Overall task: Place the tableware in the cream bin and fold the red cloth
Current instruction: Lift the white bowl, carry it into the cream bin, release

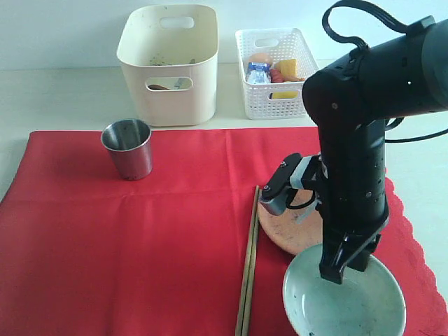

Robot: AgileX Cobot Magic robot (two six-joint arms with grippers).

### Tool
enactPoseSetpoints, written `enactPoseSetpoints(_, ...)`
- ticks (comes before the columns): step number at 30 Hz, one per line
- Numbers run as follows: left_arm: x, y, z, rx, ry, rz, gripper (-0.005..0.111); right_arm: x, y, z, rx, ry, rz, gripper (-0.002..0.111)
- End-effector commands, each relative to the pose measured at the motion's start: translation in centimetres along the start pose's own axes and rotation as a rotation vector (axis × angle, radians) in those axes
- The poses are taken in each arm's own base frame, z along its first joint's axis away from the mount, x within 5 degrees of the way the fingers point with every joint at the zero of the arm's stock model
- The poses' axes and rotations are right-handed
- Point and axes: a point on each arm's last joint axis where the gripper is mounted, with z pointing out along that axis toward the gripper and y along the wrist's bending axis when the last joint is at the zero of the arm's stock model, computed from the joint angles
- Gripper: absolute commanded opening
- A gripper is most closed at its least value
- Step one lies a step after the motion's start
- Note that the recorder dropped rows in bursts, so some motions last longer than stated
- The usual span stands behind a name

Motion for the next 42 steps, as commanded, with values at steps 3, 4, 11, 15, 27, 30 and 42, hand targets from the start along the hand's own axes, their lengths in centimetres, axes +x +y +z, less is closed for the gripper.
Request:
enactPoseSetpoints(3, -0.1, 0.0, 0.0, 0.000, -0.009, -0.008, 0.000, 1.3, 0.0, -2.6, 0.029, -0.031, -0.027, 0.000)
enactPoseSetpoints(4, -0.1, 0.0, 0.0, 0.000, -0.009, -0.008, 0.000, 1.2, 0.0, -3.2, 0.032, -0.055, -0.028, 0.000)
enactPoseSetpoints(11, -0.1, 0.0, 0.0, 0.000, -0.009, -0.008, 0.000, 1.3, 0.1, -9.2, 0.078, -0.284, -0.028, 0.000)
enactPoseSetpoints(15, -0.1, 0.0, 0.0, 0.000, -0.009, -0.008, 0.000, 1.4, -0.1, -12.4, 0.125, -0.394, -0.034, 0.000)
enactPoseSetpoints(27, -0.1, 0.0, 0.0, 0.000, -0.009, -0.008, 0.000, -5.0, -2.8, -17.1, 0.378, -1.133, 0.047, 0.000)
enactPoseSetpoints(30, -0.1, 0.0, 0.0, 0.000, -0.009, -0.008, 0.000, -6.5, -4.0, -17.2, 0.373, -1.285, 0.143, 0.000)
enactPoseSetpoints(42, -0.1, 0.0, 0.0, 0.000, -0.009, -0.008, 0.000, -9.0, -9.1, -15.7, 0.234, -1.636, 0.511, 0.000)
